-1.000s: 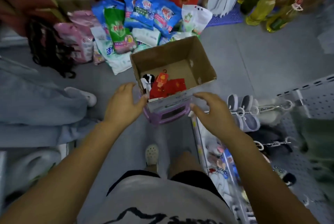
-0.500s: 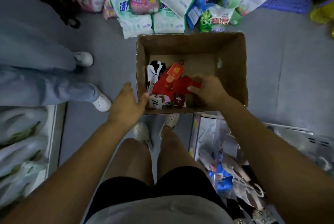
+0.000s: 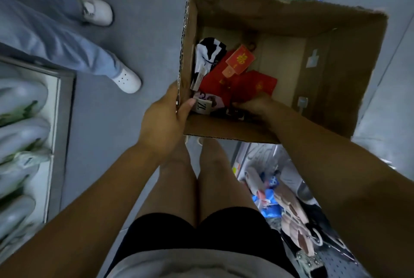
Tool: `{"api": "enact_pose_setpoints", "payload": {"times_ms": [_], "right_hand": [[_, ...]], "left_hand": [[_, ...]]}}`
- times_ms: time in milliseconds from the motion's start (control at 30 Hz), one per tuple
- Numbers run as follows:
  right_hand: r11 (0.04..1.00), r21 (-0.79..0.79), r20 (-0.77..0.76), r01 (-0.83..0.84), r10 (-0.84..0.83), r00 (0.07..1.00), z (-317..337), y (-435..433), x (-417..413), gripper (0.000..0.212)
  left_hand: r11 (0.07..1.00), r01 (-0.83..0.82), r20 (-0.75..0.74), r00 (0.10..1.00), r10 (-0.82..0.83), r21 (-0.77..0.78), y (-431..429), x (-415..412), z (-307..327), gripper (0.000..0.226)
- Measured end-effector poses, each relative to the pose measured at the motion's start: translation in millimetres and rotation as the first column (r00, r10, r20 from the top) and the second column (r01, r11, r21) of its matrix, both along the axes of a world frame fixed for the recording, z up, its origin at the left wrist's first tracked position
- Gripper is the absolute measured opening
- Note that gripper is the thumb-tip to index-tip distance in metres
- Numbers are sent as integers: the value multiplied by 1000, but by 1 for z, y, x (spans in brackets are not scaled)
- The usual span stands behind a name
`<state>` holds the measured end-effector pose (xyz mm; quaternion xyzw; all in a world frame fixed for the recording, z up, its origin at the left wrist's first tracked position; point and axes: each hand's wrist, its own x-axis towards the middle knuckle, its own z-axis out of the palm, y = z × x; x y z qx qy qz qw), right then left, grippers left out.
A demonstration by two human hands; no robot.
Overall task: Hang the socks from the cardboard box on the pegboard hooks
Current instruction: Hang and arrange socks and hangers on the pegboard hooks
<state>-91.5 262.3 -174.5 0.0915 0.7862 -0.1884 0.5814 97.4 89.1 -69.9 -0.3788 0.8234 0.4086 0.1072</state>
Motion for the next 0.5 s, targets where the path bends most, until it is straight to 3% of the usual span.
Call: {"api": "enact_pose_setpoints", "payload": {"times_ms": [167,267,367,433,500], "right_hand": [[969,45,32,241,-243,970,4,-3,3,68],[913,17,121,407,-406,906,29,-5,-1,51],[861,-49,132,506,-497,858,60,-2,-6,37],[844,-94,104,528,-519,848,79,2,-10,33],[816,-121,108,565,-555,825,98,4,-12,39]], "left_hand": [[998,-15,-45,999,18,57,3,0,0,51],[996,-89,-63,994,90,17,10,-2,7,59],[958,-267,-130,959,254,-102,23,-5,23,49],[940,-290,-221,943,249,-179,30,-9,33,37],[963,-245,-269,940,208,-114,34,-14,39,28]]}}
